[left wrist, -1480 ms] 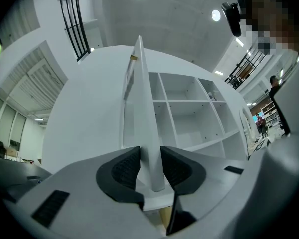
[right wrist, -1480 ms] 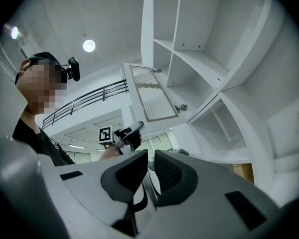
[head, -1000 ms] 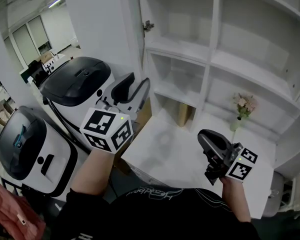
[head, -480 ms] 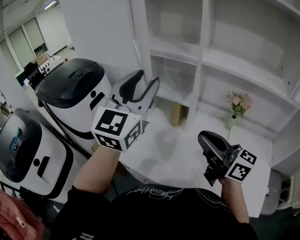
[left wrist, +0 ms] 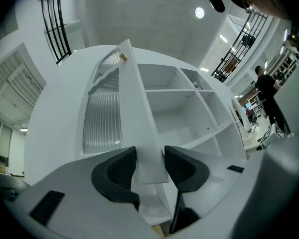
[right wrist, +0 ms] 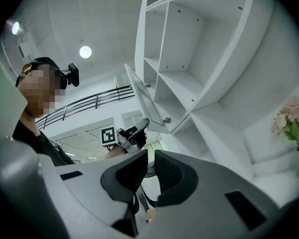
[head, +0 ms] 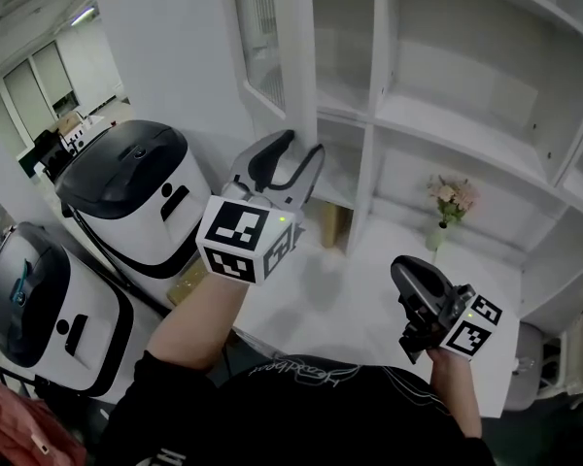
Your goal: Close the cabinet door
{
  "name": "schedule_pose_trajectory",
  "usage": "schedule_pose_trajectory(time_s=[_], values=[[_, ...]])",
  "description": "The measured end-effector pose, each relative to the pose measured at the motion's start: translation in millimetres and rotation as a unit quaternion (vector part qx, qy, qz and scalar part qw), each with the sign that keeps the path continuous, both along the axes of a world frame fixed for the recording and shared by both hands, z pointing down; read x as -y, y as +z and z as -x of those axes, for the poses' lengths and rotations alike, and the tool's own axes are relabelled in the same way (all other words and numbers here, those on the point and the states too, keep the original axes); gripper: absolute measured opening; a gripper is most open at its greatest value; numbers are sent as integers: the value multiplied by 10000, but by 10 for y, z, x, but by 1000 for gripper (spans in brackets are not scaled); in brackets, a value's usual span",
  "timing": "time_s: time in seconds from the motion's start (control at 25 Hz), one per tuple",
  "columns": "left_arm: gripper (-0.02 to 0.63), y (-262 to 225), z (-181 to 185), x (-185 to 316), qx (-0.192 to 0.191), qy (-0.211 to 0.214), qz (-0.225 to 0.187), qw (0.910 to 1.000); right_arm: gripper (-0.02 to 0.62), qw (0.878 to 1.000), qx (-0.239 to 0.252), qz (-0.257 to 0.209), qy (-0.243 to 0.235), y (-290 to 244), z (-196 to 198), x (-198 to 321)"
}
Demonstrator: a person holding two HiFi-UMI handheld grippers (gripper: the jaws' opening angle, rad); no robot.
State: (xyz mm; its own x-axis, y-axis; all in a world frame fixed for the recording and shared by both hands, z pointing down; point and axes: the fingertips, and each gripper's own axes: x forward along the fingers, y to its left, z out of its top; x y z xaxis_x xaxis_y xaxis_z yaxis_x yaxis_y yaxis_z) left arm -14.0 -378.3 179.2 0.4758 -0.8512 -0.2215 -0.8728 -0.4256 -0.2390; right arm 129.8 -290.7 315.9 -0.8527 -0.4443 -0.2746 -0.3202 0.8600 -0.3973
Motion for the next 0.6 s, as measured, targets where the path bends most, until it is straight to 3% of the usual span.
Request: schedule_pose_trajectory(time_s=[0.6], values=[[195, 28, -489, 556, 209, -73, -63, 9997, 64, 9985, 8, 80, 533, 73, -381, 137]])
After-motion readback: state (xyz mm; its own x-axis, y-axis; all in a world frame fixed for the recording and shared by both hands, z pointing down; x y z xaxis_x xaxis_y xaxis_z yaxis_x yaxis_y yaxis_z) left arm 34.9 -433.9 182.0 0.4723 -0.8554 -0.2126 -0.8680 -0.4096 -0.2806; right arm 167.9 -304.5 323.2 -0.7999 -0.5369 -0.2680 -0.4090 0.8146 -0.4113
